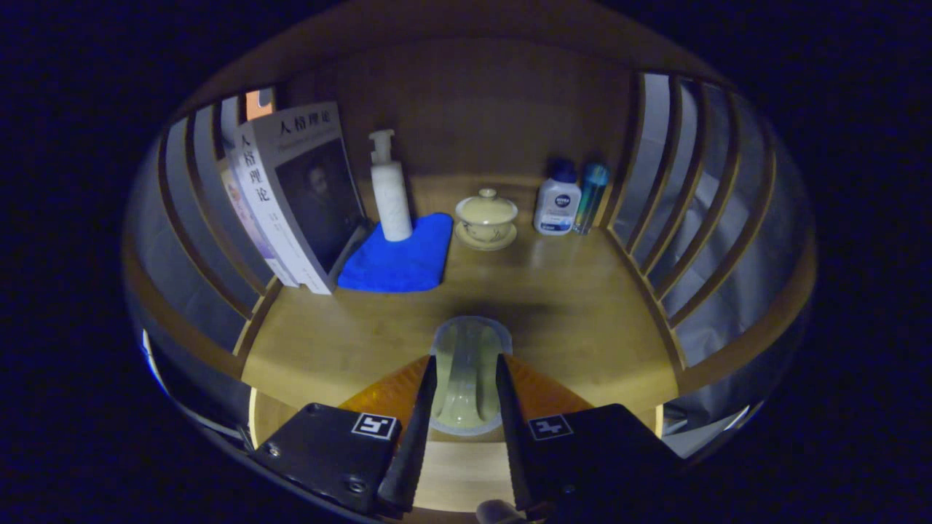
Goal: Pull open the drawer, take out the items inside it, and place them on the countertop above the cabinet.
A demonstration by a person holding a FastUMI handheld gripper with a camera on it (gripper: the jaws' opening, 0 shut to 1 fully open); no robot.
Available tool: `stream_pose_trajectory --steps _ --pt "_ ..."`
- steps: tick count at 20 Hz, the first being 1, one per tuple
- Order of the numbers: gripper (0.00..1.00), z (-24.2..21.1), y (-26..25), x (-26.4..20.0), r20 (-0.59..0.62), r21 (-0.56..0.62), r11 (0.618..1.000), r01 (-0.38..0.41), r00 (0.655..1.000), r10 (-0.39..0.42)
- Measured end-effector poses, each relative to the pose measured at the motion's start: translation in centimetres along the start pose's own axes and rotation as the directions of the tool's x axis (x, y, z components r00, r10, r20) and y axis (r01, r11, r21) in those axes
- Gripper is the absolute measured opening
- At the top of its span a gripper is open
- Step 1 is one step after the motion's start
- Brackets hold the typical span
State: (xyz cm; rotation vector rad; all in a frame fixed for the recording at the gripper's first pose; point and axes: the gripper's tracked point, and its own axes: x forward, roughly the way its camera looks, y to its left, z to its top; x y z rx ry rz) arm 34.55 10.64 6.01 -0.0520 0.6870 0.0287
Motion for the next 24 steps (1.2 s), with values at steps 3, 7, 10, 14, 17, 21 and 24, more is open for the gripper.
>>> stream_pose_trajectory --steps 3,7,10,14,17,21,24 --pt "0.52 -0.5 0.3 -2.3 0.081 -0.025 1.0 -0.004 0.997 0.006" --pt "0.52 -1.4 0.9 -6.0 0.213 -0.031 0.999 -0.027 0.976 0.033" --pt "0.52 -1.9 1.2 -9.5 0.335 -0.044 0.998 -0.035 0.941 0.048" --pt "0.86 -3.5 1.5 -15.6 0.49 -0.071 0.997 -0.022 0.87 0.054" --pt "1.0 -6.8 2.0 -17.3 0.563 -0.047 0.997 -0.058 0.823 0.075" --pt "1.0 -11.3 1.5 -19.4 0.616 -0.016 0.997 -0.077 0.785 0.071" --pt "1.0 -14.8 1.0 -20.1 0.644 -0.005 0.998 -0.067 0.763 0.054"
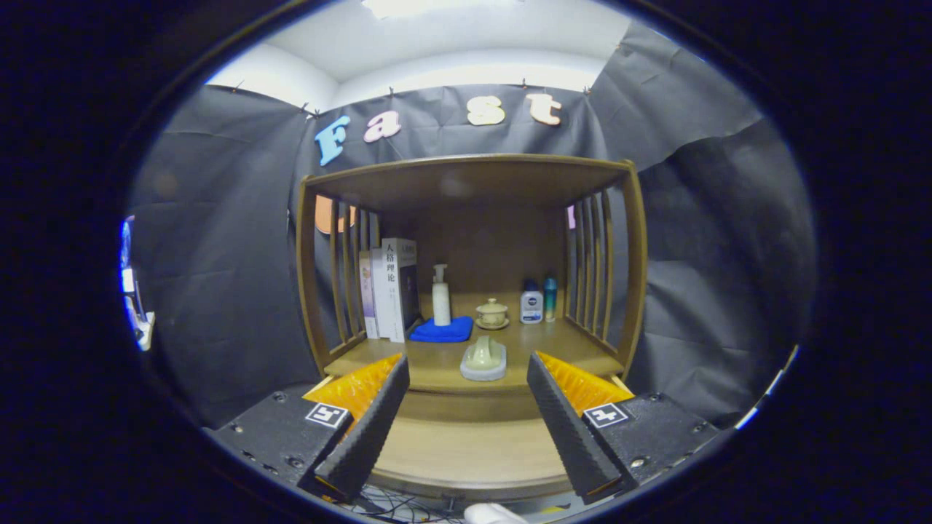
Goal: Pull open the drawer, take out the items inside it, and place them on the countertop above the cabinet.
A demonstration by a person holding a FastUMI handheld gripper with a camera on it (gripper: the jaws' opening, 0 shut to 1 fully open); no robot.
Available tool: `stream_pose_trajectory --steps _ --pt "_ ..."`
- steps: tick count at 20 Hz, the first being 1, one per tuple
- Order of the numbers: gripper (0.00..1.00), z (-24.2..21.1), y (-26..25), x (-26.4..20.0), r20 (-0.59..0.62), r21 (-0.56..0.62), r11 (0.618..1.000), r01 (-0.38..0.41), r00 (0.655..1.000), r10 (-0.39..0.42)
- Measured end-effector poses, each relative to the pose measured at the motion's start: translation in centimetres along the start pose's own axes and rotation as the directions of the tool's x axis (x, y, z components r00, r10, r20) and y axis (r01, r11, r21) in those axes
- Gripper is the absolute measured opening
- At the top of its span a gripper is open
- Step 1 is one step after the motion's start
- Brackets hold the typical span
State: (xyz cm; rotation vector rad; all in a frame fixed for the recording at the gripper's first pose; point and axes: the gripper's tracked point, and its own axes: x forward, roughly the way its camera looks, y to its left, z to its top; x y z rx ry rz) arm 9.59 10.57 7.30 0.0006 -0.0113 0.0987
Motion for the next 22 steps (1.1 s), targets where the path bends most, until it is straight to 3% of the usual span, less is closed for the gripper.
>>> stream_pose_trajectory --steps 4,12,22 --pt "1.0 -4.6 -0.5 -3.1 0.025 -0.034 0.999 0.023 0.999 -0.022" --pt "1.0 -16.3 -0.7 -5.1 -0.103 -0.049 0.998 0.044 0.994 -0.049" --pt "1.0 -21.8 0.0 -3.3 -0.186 -0.077 0.996 0.055 0.98 -0.068"
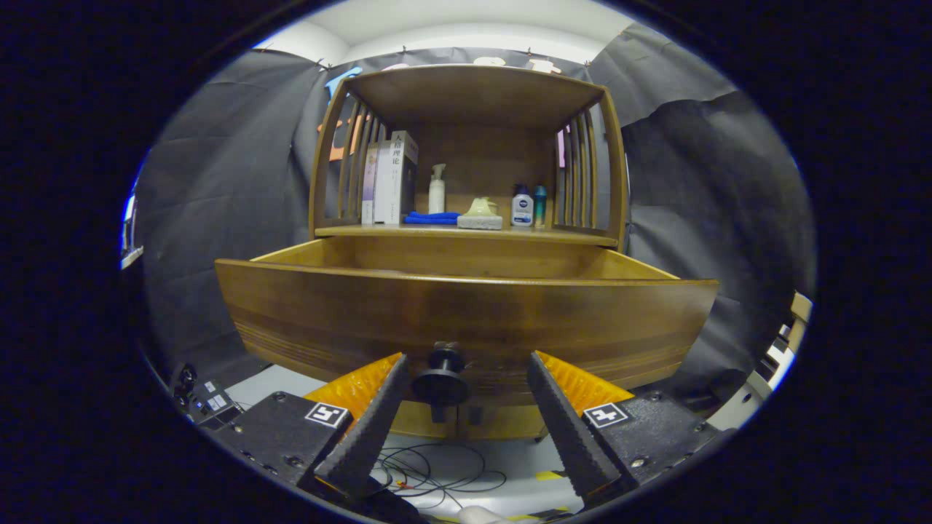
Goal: Pull open the drawer, take out the items inside it, and place them on the countertop above the cabinet.
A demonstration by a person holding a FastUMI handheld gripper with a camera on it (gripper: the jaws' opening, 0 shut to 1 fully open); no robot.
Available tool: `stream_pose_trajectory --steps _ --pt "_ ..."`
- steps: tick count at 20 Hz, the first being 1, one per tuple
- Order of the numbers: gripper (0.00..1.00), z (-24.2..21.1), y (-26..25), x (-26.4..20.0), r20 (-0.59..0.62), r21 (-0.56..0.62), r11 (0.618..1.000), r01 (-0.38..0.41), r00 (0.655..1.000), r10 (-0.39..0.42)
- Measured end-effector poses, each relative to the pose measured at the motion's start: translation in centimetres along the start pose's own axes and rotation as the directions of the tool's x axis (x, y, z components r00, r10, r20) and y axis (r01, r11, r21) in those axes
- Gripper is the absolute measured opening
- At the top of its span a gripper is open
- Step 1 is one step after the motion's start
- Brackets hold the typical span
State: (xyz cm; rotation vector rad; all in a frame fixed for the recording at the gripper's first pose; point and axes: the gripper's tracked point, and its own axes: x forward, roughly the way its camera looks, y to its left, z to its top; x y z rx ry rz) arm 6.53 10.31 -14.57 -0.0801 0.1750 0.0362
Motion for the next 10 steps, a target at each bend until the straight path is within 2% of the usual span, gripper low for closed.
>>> stream_pose_trajectory --steps 6,10 --pt "1.0 -0.4 0.5 1.2 -0.004 -0.004 1.0 0.016 1.0 -0.016" --pt "1.0 -0.4 0.4 1.5 0.015 -0.02 0.998 0.053 0.998 -0.053"
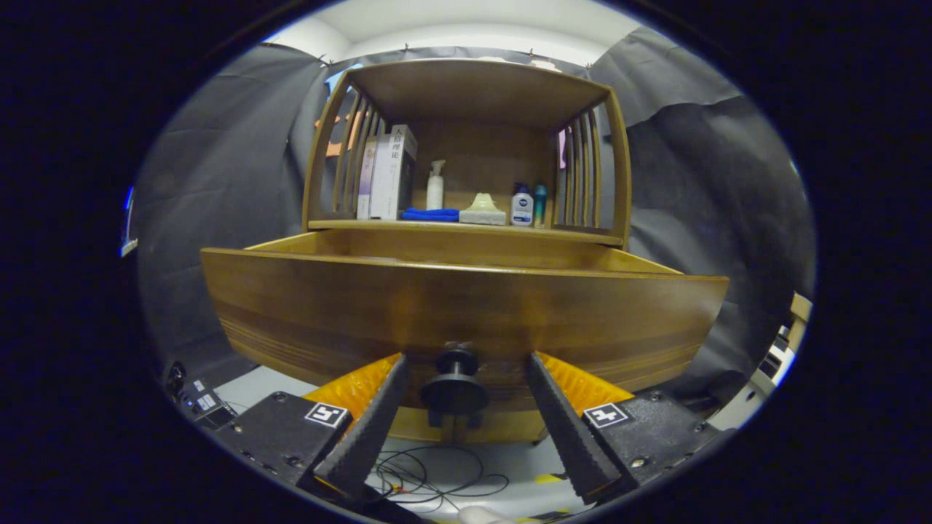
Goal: Pull open the drawer, take out the items inside it, and place them on the countertop above the cabinet.
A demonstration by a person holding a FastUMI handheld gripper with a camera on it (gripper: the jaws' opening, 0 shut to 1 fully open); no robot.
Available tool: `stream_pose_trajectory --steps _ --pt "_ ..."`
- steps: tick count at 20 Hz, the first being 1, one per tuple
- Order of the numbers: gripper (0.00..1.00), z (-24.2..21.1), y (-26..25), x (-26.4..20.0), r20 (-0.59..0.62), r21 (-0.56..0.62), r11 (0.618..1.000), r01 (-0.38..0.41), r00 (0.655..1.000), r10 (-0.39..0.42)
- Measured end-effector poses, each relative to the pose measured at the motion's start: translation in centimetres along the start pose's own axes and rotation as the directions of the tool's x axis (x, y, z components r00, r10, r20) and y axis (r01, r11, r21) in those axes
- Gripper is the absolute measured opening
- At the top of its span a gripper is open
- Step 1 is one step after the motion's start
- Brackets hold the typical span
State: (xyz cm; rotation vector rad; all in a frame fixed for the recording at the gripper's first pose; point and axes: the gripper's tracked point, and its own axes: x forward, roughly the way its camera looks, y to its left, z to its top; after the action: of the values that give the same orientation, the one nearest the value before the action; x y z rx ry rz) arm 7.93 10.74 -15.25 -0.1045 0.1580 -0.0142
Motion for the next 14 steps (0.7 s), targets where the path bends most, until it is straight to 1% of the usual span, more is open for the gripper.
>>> stream_pose_trajectory --steps 9,14 --pt "1.0 0.2 0.4 0.2 0.001 0.01 1.0 0.006 1.0 -0.006" --pt "1.0 0.6 0.3 1.2 0.001 0.028 0.999 -0.025 1.0 0.025"
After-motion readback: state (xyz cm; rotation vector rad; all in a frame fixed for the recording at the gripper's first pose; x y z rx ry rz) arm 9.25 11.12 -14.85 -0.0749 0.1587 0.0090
